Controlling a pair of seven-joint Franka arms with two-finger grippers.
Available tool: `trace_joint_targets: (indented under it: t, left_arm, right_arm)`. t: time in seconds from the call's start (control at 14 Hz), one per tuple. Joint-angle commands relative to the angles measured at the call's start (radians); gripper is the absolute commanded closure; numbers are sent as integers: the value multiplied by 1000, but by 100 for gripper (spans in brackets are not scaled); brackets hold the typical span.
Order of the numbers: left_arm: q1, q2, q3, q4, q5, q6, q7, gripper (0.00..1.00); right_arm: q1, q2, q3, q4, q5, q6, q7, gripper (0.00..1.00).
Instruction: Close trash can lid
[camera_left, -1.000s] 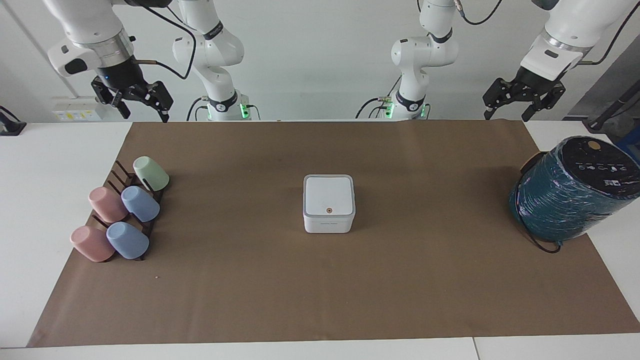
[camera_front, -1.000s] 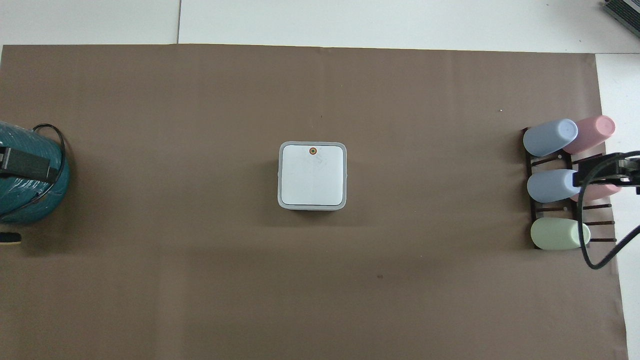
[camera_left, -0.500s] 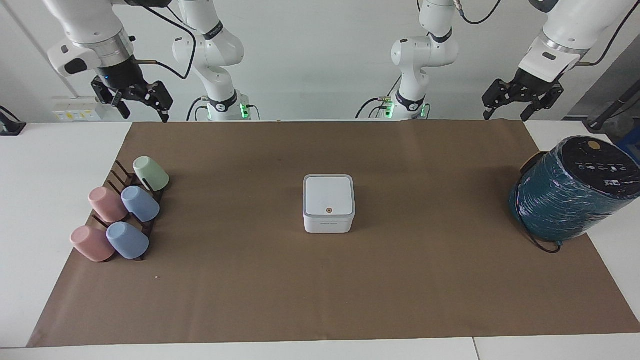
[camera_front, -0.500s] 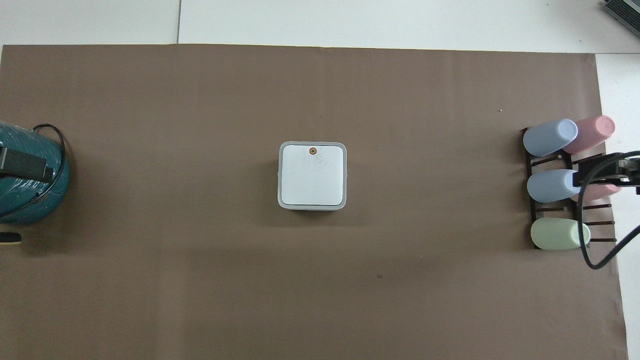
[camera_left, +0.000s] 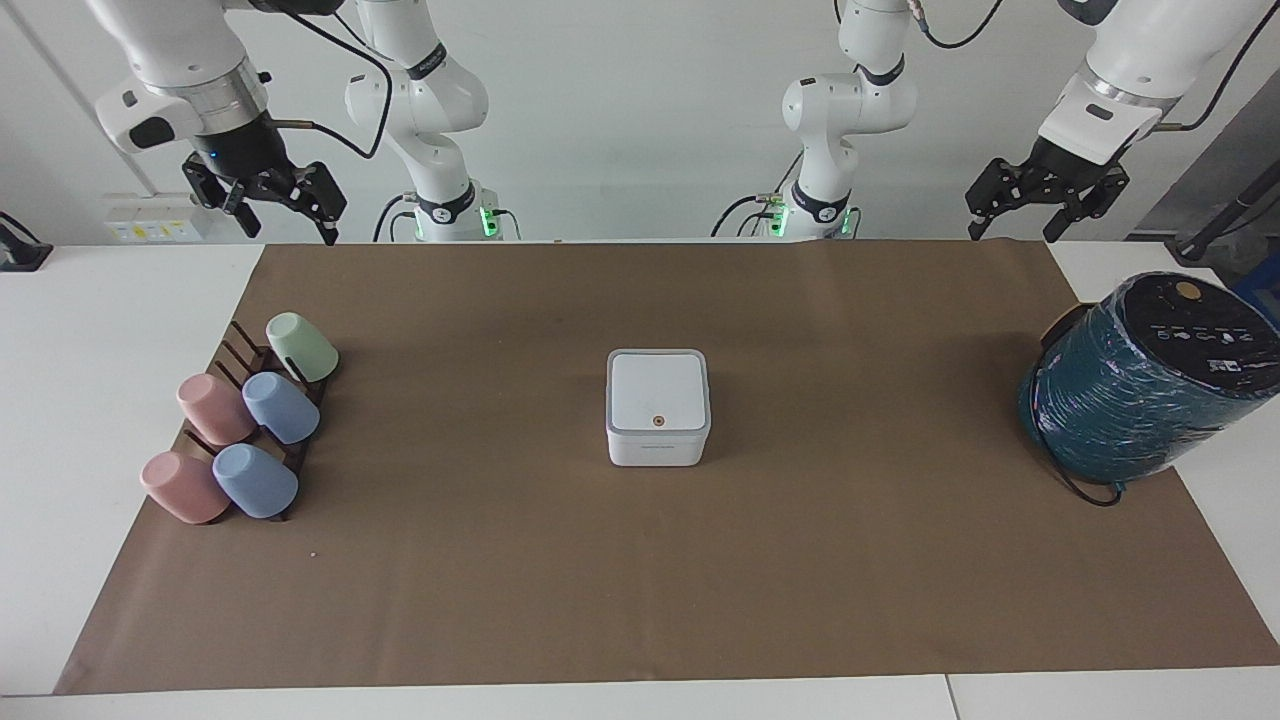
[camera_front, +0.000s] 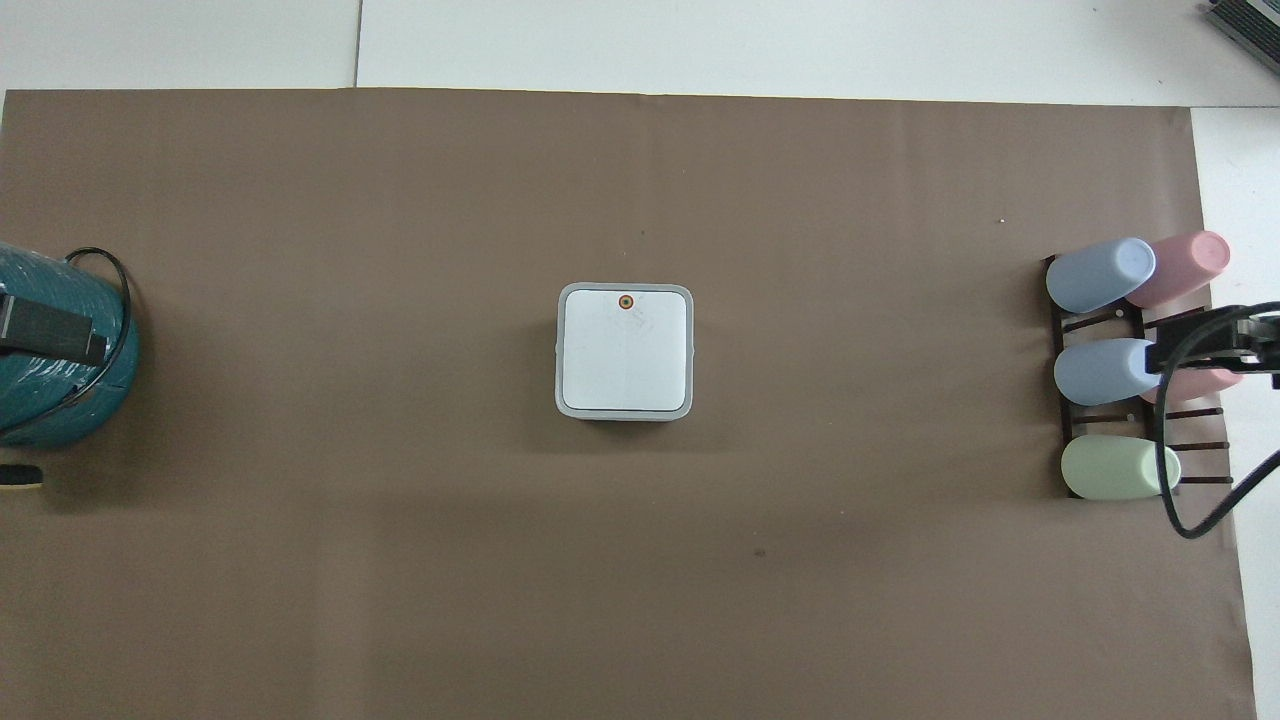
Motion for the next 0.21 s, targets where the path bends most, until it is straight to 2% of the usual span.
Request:
trace_joint_targets:
  t: [0.0, 0.14]
  left_arm:
    - [-1, -25, 0, -31, 17, 10, -1, 0]
    - [0, -27, 0, -31, 17, 7, -2, 0]
  right_arm:
    - [0, -6, -1, 4, 4, -12, -12, 0]
    - [0, -6, -1, 4, 4, -12, -12, 0]
